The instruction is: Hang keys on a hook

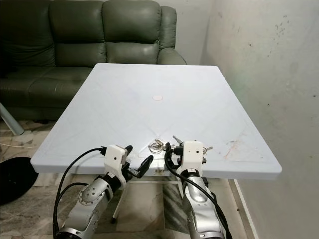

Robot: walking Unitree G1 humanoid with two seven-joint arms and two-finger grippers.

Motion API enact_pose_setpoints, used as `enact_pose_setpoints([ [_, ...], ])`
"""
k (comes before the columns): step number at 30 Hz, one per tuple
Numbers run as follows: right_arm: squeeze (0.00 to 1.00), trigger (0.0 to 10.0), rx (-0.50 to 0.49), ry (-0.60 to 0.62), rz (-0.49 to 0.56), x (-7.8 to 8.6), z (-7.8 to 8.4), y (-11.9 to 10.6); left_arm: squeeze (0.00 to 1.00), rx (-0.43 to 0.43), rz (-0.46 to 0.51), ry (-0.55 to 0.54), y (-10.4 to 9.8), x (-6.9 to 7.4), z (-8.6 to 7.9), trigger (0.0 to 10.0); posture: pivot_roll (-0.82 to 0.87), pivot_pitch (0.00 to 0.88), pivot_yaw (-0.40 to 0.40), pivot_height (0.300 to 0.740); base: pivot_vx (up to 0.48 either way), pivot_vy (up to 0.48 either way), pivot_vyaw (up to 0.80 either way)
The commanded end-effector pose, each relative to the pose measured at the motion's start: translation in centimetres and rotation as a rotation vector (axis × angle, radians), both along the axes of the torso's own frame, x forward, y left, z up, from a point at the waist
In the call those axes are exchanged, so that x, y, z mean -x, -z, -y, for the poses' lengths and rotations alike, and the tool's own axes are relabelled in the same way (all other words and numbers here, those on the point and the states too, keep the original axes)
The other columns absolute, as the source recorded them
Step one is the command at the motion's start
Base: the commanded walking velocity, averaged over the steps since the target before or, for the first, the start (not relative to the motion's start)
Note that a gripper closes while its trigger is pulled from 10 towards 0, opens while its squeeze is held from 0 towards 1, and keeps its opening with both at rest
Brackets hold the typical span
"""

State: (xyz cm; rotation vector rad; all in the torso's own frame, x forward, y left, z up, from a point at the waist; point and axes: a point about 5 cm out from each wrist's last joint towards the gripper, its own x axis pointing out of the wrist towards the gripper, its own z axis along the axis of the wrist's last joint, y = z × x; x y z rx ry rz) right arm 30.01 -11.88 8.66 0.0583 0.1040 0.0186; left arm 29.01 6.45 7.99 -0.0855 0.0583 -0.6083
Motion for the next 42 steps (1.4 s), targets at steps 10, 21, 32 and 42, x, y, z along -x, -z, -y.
enact_pose_setpoints([
  [10,0.0,10.0,-0.005,0.05,-0.032,-0.4,-0.4,-0.1,0.0,-0.007,0.009,0.029,-0.5,0.2,0.3,10.0,-0.02,0.001,-0.009,0.74,0.0,0.0,0.0],
  [21,0.0,10.0,0.005,0.036,-0.005,-1.3,-2.1,-1.0,0.0,-0.002,0.014,0.03,-0.8,0.2,0.4,10.0,-0.01,0.005,-0.014,0.74,0.0,0.0,0.0],
  [32,0.0,10.0,0.036,0.041,-0.067,-1.9,-3.0,-0.1,0.0,0.001,0.013,0.02,-0.9,0.2,0.3,10.0,0.0,0.011,-0.018,0.74,0.0,0.0,0.0],
  [42,0.0,10.0,0.049,0.076,-0.05,-2.0,-2.6,0.1,0.0,0.003,0.01,0.014,-0.9,0.3,0.3,10.0,0.0,0.018,-0.017,0.74,0.0,0.0,0.0],
])
